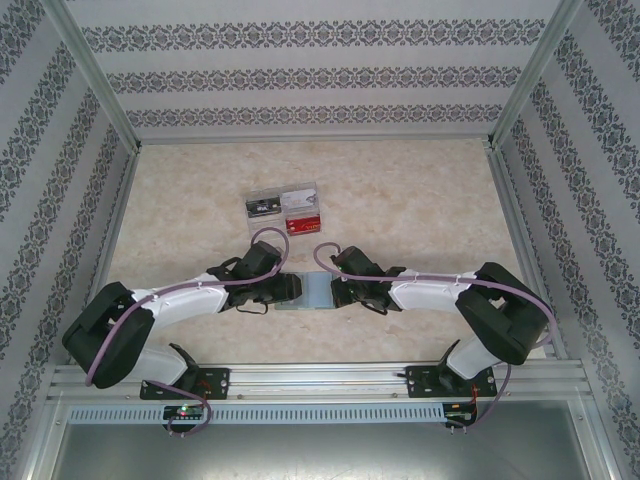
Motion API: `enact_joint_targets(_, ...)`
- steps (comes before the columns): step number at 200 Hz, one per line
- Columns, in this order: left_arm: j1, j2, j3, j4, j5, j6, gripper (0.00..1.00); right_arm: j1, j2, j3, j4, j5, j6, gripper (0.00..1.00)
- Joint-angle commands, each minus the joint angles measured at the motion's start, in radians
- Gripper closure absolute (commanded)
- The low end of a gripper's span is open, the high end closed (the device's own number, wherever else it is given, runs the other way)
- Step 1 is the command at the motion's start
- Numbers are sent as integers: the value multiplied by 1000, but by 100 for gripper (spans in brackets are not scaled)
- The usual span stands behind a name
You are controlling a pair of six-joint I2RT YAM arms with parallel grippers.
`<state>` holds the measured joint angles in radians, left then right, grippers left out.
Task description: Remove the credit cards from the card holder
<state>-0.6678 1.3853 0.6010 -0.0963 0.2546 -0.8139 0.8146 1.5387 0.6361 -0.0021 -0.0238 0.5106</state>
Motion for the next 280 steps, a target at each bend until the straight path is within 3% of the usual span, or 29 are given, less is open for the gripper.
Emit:
enact_joint_targets(1, -9, -21, 18, -23, -44, -2, 48, 9, 17, -8, -1, 24, 17, 99)
enact_joint_targets(78, -9, 7, 25, -64, -75, -7, 48, 9, 31, -6, 0, 22, 20, 99)
enact_joint_targets(157, -9, 49, 22, 4, 3, -7, 48, 11, 33, -1, 1, 8, 25, 99)
enact_joint_targets(219, -15, 47, 20, 88, 80, -4, 33, 13, 37, -1, 2, 1, 31, 99)
enact_joint_targets(280, -26, 51, 44, 99, 95, 3, 30, 12, 29, -10, 10, 11, 41, 99)
